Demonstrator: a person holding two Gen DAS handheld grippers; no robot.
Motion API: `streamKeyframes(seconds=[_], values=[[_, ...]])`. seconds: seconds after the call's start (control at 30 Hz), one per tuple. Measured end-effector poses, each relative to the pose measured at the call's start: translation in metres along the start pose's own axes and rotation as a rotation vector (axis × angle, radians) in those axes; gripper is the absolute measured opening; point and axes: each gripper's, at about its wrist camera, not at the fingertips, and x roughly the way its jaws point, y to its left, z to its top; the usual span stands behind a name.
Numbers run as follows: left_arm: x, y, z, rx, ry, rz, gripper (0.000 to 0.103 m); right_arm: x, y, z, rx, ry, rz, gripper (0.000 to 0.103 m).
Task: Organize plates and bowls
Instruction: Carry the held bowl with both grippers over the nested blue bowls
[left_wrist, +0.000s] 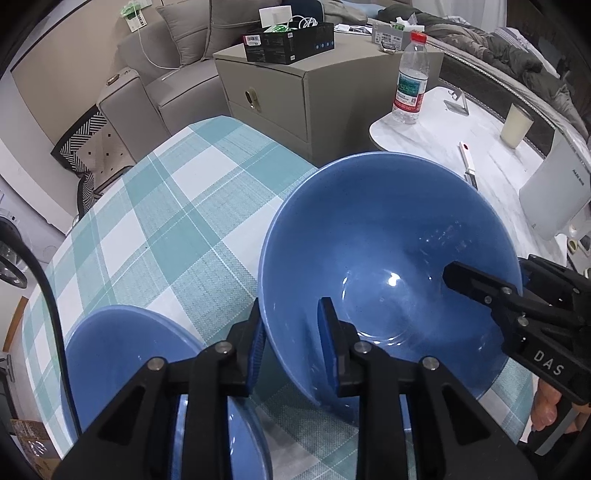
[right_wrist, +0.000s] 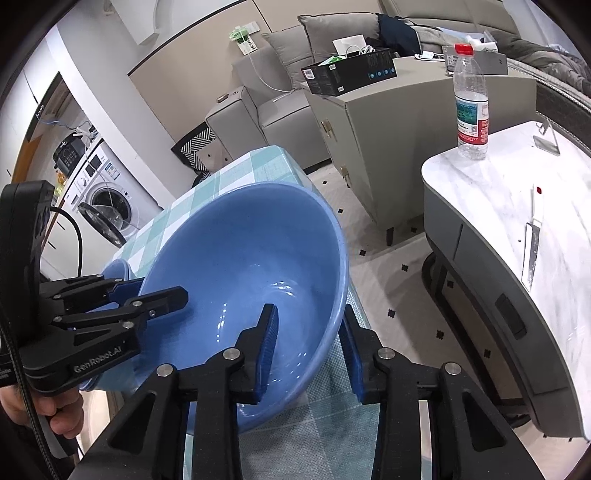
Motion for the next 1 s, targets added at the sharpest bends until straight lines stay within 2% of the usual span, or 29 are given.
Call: streamKeyframes(seconds=[0.43,1.0], values=[[-0.023,0.003,-0.003,-0.012,-0.042,-0.009,0.025,-0.013,0.007,0.001,-0.014,-0.023,0.009,0.033],[-0.082,0.02,-0.016,-0.053,-0.162,-0.03,0.025,-0.065,0.037,0.003,-0.076,-0.129,0.072,0.033]])
